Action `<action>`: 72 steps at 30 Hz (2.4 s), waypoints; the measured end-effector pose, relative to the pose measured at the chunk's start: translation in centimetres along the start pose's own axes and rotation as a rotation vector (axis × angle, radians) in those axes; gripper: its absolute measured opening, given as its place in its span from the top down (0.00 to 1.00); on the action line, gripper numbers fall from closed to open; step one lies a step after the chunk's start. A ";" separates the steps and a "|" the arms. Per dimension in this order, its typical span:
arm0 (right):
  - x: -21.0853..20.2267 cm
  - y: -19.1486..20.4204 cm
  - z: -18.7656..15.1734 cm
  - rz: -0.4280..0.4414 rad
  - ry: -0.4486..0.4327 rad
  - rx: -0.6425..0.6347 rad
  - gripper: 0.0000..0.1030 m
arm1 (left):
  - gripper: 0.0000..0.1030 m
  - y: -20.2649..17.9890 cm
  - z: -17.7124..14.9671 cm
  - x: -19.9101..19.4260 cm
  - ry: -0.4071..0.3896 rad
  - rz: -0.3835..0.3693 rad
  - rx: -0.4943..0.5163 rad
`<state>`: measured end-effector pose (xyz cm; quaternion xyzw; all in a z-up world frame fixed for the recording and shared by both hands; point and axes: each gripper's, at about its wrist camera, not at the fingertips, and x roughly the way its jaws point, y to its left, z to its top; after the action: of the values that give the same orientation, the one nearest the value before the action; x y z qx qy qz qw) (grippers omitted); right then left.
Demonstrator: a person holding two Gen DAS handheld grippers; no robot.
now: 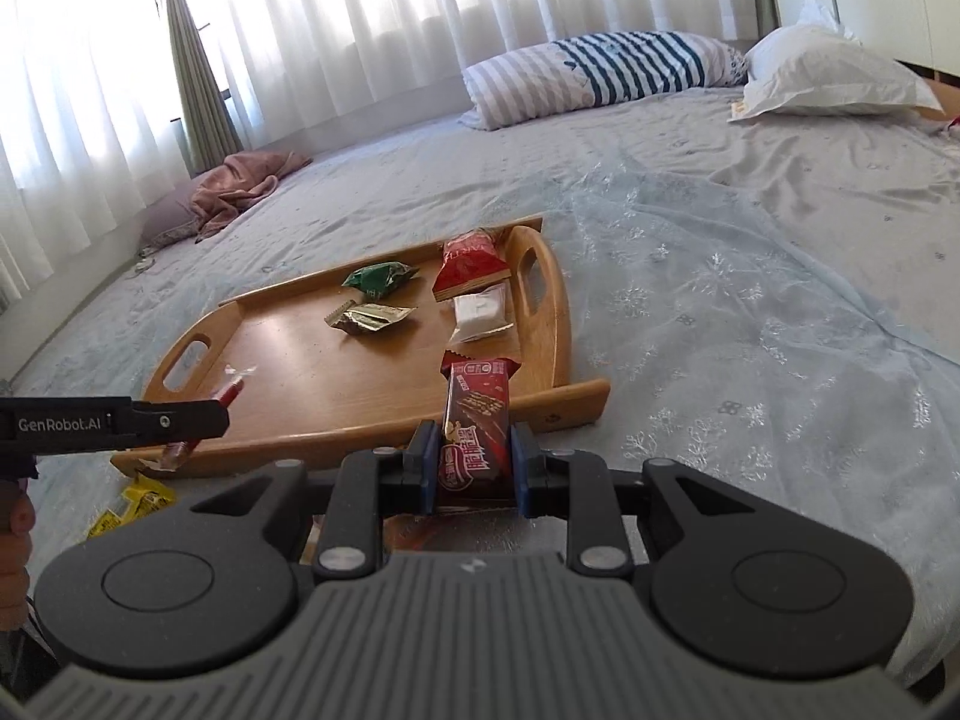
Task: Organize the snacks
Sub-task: 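Carry both snacks onto the tray and open both grippers, then withdraw both tools from the tray back to the snack pile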
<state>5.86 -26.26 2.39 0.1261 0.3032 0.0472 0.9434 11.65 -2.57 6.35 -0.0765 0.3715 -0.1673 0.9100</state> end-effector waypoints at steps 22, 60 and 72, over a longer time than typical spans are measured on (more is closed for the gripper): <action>9.5 0.7 6.3 0.002 0.283 -0.133 0.71 | 0.70 -0.9 5.1 10.2 0.149 0.098 -0.043; 9.5 0.8 4.4 0.001 0.155 -0.161 0.51 | 0.53 -3.2 4.0 11.4 0.082 0.158 0.037; 6.2 0.6 3.5 0.020 0.098 -0.166 0.32 | 0.27 -2.8 2.3 6.5 0.008 0.162 0.064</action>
<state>12.91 -25.44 1.84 0.0483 0.3425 0.0877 0.9342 16.93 -7.47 4.49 -0.0162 0.3747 -0.1052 0.9210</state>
